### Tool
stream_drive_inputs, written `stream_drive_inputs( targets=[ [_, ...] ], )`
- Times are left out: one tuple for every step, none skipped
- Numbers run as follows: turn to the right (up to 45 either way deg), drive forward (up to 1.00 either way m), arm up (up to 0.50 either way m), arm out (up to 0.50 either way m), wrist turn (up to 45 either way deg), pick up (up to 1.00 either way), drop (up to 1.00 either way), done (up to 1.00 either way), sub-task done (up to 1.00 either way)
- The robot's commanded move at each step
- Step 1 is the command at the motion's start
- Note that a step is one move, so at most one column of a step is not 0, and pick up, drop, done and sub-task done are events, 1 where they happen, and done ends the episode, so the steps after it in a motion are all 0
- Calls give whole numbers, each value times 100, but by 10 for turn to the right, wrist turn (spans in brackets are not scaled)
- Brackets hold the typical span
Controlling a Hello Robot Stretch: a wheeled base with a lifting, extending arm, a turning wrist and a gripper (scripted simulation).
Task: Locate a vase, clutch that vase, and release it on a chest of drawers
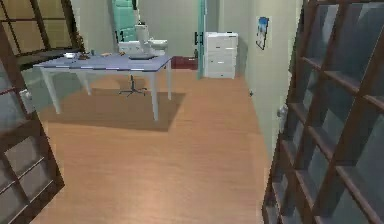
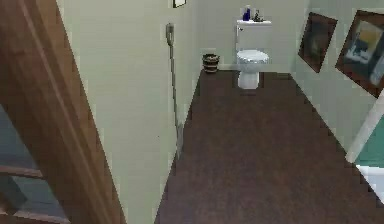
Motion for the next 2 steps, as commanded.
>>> stream_drive_inputs(
  targets=[
    [0,100,0,0,0,0,0,0,0],
    [30,0,0,0,0,0,0,0,0]
  ],
)
